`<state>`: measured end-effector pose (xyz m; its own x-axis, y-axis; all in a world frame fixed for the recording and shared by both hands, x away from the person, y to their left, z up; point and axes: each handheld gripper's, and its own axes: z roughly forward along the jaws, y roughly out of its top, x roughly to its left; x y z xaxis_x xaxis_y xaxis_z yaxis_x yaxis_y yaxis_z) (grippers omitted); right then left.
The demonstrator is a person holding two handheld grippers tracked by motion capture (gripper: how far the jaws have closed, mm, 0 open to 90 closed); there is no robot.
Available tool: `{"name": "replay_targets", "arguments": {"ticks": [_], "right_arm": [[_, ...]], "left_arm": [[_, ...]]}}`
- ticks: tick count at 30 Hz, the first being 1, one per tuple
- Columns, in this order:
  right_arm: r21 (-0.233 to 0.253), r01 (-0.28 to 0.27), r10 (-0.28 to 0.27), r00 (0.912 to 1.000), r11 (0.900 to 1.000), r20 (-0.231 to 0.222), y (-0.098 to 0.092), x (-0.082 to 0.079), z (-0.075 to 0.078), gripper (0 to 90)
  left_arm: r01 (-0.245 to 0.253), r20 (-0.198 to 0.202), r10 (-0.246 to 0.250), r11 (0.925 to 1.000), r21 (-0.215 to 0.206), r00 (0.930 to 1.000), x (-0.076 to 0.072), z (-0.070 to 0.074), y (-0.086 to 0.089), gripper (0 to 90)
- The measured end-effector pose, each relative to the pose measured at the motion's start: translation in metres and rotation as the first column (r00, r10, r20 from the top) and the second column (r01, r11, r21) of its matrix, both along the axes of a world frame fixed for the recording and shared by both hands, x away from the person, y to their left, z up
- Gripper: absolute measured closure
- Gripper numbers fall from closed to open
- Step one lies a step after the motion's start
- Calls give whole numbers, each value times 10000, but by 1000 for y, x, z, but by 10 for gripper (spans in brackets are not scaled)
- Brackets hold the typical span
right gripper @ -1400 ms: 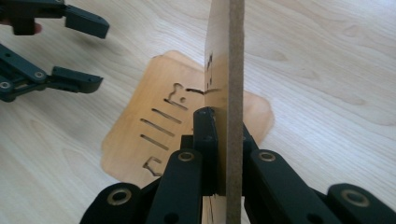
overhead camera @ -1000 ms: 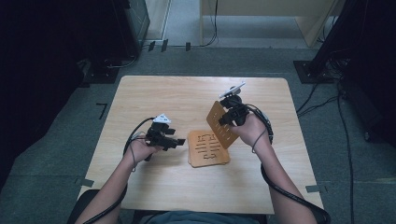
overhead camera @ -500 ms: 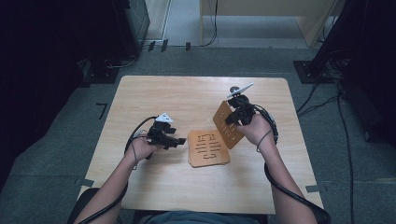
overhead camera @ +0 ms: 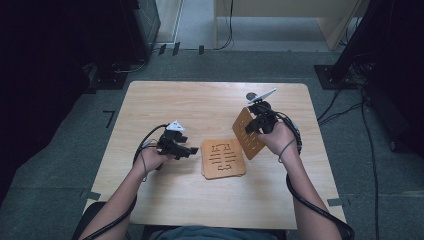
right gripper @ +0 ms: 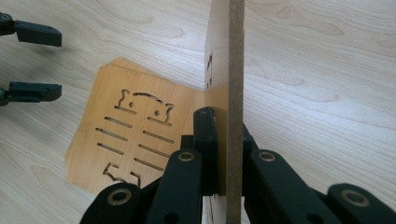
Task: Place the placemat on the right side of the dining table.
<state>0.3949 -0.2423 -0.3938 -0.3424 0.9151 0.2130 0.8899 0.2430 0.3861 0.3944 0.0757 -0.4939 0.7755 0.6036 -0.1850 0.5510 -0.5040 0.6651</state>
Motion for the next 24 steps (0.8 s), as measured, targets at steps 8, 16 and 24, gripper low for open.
{"name": "replay_targets", "arguments": {"ticks": [8,16,24], "right_arm": [[-40,367,-368,9990,9993,-258,-9,2,-1,875],[-112,509,-513,9978,9986,-409,-16,3,-2,875],[-308,584,-600,9968,9978,-536,-22,4,-4,875]], "left_arm": [[-6,12,6,10000,40,10000,0,0,0,255],[109,25,-110,9998,146,9999,-1,-1,-1,251],[146,-24,-145,9998,151,9999,-2,-1,-2,251]]}}
